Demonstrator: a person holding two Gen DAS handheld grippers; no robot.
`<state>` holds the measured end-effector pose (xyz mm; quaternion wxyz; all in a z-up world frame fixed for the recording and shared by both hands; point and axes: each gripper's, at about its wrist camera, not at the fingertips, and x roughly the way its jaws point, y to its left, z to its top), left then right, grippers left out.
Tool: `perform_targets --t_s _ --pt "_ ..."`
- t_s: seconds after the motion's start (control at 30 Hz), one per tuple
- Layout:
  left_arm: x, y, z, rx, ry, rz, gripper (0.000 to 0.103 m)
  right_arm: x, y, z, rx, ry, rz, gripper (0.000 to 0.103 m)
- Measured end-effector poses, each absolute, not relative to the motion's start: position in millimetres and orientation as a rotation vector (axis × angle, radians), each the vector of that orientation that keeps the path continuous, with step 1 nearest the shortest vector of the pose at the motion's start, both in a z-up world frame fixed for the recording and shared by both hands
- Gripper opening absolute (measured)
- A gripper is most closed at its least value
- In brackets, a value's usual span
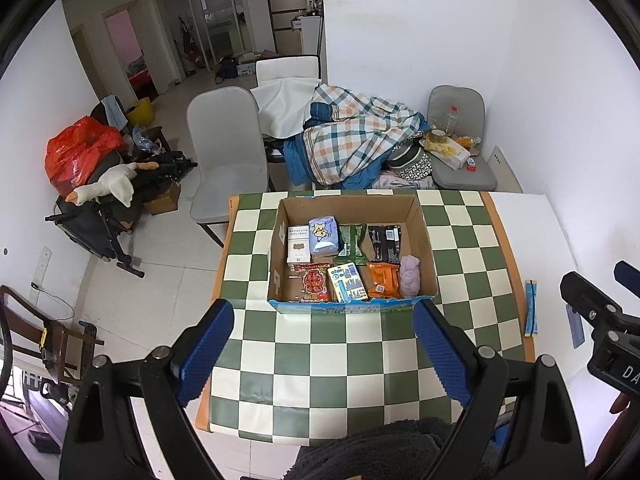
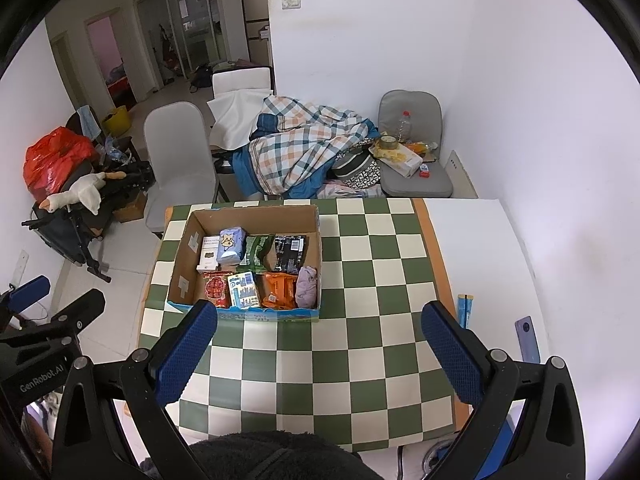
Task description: Organize soft objects
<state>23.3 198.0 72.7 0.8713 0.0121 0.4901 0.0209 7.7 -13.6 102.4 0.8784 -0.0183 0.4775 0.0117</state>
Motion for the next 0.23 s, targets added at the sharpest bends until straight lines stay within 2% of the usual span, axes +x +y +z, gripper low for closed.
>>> perform_targets --t_s 0.23 --pt "24.5 198.1 74.7 0.022 1.017 0.047 0.091 7.3 -15.3 102.2 -0.040 0.999 0.025 0.103"
